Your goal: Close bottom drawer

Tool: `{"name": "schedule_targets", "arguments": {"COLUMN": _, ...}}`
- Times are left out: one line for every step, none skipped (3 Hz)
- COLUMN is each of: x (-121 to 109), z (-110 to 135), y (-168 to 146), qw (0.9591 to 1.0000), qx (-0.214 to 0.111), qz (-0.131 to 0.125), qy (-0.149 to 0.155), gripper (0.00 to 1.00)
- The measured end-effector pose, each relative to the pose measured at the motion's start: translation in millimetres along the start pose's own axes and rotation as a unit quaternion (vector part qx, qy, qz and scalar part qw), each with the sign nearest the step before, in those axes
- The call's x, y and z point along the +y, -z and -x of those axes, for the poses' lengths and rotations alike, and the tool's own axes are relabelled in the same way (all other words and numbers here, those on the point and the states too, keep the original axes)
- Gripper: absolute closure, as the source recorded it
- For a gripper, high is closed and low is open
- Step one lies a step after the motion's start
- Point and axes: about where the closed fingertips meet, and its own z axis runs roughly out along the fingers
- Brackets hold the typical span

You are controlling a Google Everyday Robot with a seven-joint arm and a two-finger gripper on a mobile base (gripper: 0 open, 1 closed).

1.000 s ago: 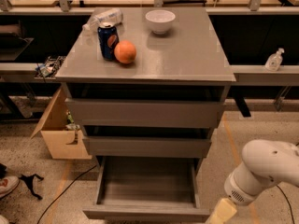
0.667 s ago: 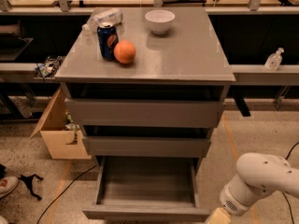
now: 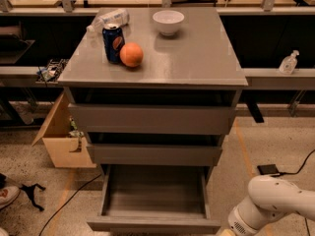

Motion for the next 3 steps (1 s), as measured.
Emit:
{"name": "schedule_targets", "arguments": {"x": -0.2, "z": -3.5, "y": -16.1, "qw": 0.9998, "qx": -0.015, "qz": 0.012, "qy": -0.004, "gripper": 0.00}}
{"name": "schedule_targets", "arguments": {"x": -6.2, "z": -3.2, "y": -46.8, "qw": 0.9988, "qx": -0.038, "qz": 0.027, "qy": -0.014, "gripper": 0.00}}
{"name": "schedule_targets", "arguments": {"x": -12.8, "z": 4.8, "y": -81.7, "qw": 0.9962, "qx": -0.067, "qz": 0.054, "qy": -0.017, "gripper": 0.00}}
